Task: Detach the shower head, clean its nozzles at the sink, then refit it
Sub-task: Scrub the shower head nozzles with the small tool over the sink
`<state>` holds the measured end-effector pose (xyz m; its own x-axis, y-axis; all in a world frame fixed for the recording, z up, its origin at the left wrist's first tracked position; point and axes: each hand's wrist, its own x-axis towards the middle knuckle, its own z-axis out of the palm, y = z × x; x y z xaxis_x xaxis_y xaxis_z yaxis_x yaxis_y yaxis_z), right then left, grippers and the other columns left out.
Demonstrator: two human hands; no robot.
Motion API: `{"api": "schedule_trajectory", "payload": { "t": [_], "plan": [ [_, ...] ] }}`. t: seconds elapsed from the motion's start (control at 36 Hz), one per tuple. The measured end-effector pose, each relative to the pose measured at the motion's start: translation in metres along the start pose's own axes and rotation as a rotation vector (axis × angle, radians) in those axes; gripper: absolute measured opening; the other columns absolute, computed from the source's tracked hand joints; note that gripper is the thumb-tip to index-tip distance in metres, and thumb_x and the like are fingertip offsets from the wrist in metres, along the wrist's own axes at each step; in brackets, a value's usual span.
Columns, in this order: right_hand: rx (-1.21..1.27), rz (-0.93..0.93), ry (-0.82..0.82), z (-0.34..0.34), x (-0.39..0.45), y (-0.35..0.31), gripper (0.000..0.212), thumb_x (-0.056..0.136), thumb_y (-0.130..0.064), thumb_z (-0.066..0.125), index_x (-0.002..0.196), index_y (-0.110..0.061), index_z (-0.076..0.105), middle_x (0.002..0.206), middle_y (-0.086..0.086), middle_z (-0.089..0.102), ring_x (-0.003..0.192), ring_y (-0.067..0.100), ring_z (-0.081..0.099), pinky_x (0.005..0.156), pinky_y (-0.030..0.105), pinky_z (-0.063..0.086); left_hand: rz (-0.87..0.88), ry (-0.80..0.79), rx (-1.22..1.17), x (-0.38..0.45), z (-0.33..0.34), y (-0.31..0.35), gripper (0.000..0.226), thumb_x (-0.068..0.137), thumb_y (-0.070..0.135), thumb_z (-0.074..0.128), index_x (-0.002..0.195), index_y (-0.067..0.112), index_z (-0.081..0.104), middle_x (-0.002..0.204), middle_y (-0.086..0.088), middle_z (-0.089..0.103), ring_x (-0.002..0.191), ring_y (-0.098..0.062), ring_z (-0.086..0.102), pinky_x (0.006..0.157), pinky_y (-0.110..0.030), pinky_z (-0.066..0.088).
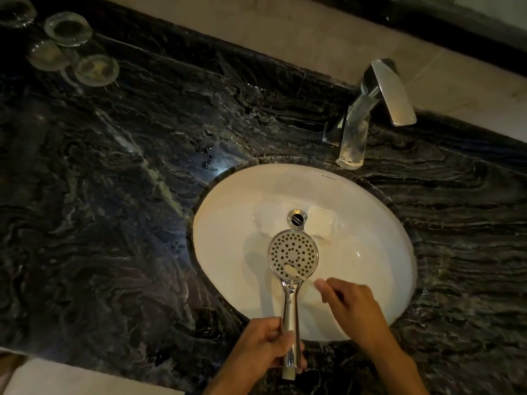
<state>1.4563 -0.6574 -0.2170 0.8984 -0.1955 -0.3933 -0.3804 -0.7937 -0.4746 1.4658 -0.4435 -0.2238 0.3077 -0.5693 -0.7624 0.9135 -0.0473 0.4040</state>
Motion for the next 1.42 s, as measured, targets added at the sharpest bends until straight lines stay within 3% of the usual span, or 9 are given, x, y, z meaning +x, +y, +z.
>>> {"api": "schedule_trajectory", "payload": {
  "t": [0.22,0.42,0.56,0.67,0.75,0.92,1.03,1.25,1.42],
  "plan": [
    [-0.045,0.019,0.257,-0.027,0.032,0.007,0.055,0.092,-0.066,0.034,0.062,-0.026,0.057,0.05,-0.008,0.055,0.051,0.003,0.054,0.049,0.03,0.042,-0.004,0.006,0.015,0.001,-0.001,-0.002,0.014,0.093,0.01,0.065,0.098,-0.003,0.069,0.086,-0.018,0.074,0.077,-0.032,0.073,0.069,-0.036,0.059],
    [-0.178,-0.099,0.126,-0.019,0.035,-0.013,0.057,0.093,-0.071,0.025,0.065,-0.03,0.054,0.05,-0.01,0.051,0.049,0.004,0.052,0.048,0.025,0.041,-0.007,-0.001,0.014,0.003,-0.001,-0.002,0.014,0.09,0.011,0.066,0.094,-0.001,0.07,0.084,-0.019,0.074,0.076,-0.033,0.074,0.069,-0.036,0.059],
    [-0.399,-0.161,0.099,-0.006,0.021,-0.032,0.065,0.092,-0.07,0.013,0.092,-0.03,0.065,0.071,-0.009,0.066,0.063,0.014,0.063,0.052,0.027,0.044,-0.018,0.001,-0.003,0.001,0.0,0.002,0.013,0.096,0.006,0.06,0.097,-0.003,0.069,0.082,-0.019,0.073,0.074,-0.031,0.073,0.069,-0.034,0.058],
    [-0.414,-0.142,0.199,-0.025,0.034,-0.034,0.056,0.097,-0.066,0.021,0.068,-0.028,0.051,0.053,-0.011,0.049,0.047,0.013,0.052,0.046,0.027,0.045,0.0,0.004,-0.015,-0.001,0.001,0.003,0.011,0.094,0.004,0.062,0.097,-0.003,0.07,0.084,-0.019,0.073,0.074,-0.032,0.072,0.068,-0.034,0.058],
    [-0.447,-0.065,0.317,-0.04,0.044,-0.036,0.052,0.098,-0.061,0.032,0.059,-0.028,0.038,0.048,-0.012,0.036,0.043,0.017,0.039,0.043,0.024,0.026,-0.006,0.003,-0.036,-0.003,0.001,0.003,0.017,0.094,0.004,0.063,0.103,-0.01,0.065,0.083,-0.021,0.072,0.074,-0.033,0.072,0.067,-0.034,0.058],
    [-0.436,-0.072,0.165,-0.021,0.026,-0.039,0.053,0.098,-0.064,0.03,0.063,-0.027,0.047,0.049,-0.011,0.038,0.047,0.016,0.046,0.045,0.027,0.029,0.002,0.012,-0.025,-0.003,0.003,0.006,0.012,0.095,0.003,0.06,0.098,-0.007,0.067,0.083,-0.02,0.071,0.074,-0.032,0.071,0.07,-0.034,0.057],
    [-0.426,-0.067,0.089,-0.004,0.011,-0.04,0.062,0.094,-0.071,0.017,0.076,-0.026,0.056,0.065,-0.004,0.063,0.06,0.019,0.062,0.05,0.03,0.04,-0.003,0.022,0.0,-0.002,0.004,0.007,0.012,0.095,0.003,0.06,0.096,-0.006,0.067,0.082,-0.02,0.07,0.072,-0.031,0.07,0.068,-0.033,0.057],
    [-0.337,0.097,0.257,-0.025,0.045,-0.039,0.055,0.099,-0.062,0.032,0.055,-0.029,0.036,0.051,-0.012,0.042,0.047,0.011,0.041,0.046,0.026,0.028,-0.013,0.006,-0.024,-0.004,0.005,0.006,0.011,0.095,0.003,0.059,0.093,-0.004,0.067,0.08,-0.019,0.071,0.069,-0.029,0.071,0.066,-0.032,0.057],
    [-0.337,0.002,0.038,-0.009,0.029,-0.041,0.057,0.096,-0.068,0.028,0.07,-0.026,0.055,0.063,-0.007,0.054,0.06,0.016,0.057,0.053,0.03,0.041,-0.029,0.016,-0.033,-0.004,0.005,0.008,0.015,0.096,0.006,0.059,0.098,-0.007,0.066,0.079,-0.018,0.071,0.074,-0.033,0.07,0.069,-0.035,0.057]
  ]
}}
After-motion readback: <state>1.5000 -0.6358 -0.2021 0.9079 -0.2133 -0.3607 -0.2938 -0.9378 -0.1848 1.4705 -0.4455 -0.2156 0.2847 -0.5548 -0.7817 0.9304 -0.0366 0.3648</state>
